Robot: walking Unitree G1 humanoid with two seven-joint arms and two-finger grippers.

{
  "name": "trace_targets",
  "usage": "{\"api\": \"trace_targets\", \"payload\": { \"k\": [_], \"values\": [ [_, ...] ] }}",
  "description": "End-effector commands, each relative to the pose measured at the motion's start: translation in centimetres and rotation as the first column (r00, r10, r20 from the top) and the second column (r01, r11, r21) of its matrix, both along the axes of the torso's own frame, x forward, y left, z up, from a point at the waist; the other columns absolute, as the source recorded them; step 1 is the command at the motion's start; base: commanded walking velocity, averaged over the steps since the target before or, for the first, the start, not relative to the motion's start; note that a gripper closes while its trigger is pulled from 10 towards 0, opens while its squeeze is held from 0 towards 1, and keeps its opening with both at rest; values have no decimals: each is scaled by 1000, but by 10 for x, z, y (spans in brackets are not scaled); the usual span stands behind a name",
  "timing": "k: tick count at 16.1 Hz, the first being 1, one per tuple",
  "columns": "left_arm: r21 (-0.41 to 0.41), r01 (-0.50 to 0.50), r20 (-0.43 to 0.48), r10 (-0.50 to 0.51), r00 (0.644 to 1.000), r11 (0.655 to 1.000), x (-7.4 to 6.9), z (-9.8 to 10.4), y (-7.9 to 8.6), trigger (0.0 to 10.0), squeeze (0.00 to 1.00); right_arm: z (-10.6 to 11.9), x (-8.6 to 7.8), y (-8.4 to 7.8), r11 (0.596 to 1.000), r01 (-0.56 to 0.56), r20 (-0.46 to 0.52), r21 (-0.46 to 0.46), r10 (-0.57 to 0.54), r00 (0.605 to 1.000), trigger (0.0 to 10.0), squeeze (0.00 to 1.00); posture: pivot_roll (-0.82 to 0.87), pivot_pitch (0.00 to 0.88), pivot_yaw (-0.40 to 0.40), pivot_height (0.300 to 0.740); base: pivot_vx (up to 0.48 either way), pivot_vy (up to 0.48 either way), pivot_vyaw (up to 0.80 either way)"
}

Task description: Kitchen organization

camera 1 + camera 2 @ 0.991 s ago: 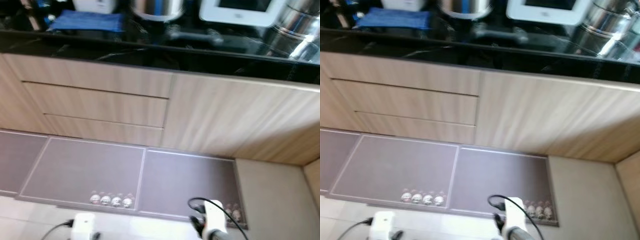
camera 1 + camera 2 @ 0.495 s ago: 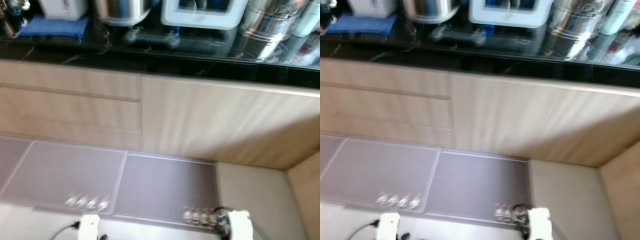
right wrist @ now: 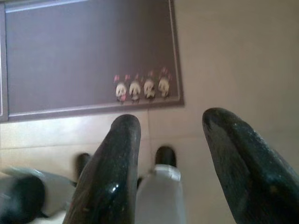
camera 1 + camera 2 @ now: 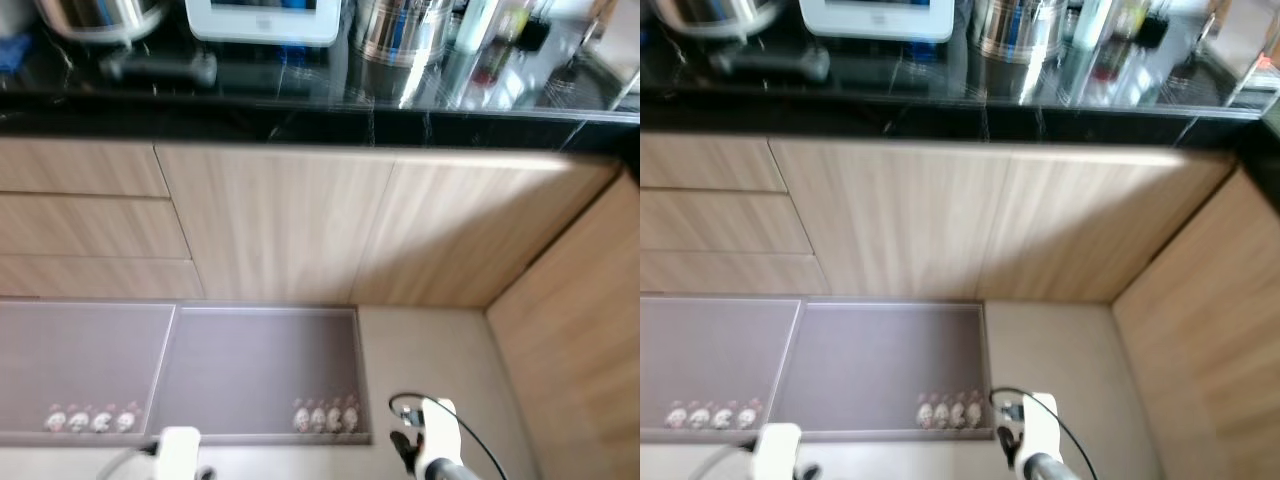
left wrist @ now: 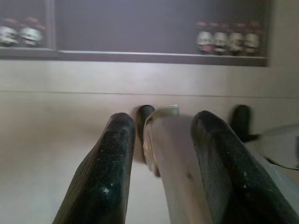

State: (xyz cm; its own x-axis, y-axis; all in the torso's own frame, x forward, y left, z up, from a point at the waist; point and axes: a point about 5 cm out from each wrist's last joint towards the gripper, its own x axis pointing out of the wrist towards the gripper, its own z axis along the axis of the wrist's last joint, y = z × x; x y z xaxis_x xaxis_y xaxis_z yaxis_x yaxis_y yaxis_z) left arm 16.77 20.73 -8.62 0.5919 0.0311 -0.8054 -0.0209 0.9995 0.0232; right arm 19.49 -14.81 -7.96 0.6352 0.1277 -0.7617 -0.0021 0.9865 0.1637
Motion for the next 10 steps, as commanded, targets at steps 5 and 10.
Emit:
{"api": "trace_targets", "payload": {
  "k": [5,10],
  "values": [
    [-10,-7,-48,7,999,1000,-9,-3,7,10000,0,12,23,44,999,-32,9,16,32,999,10000,0,30,98,-84,740,0,-54,0],
    [-8,-3,-54,3,999,1000,-10,-3,9,10000,0,5,11,24,1000,-8,-4,7,8,1000,10000,0,29,97,-69,740,0,0,0]
  ]
}}
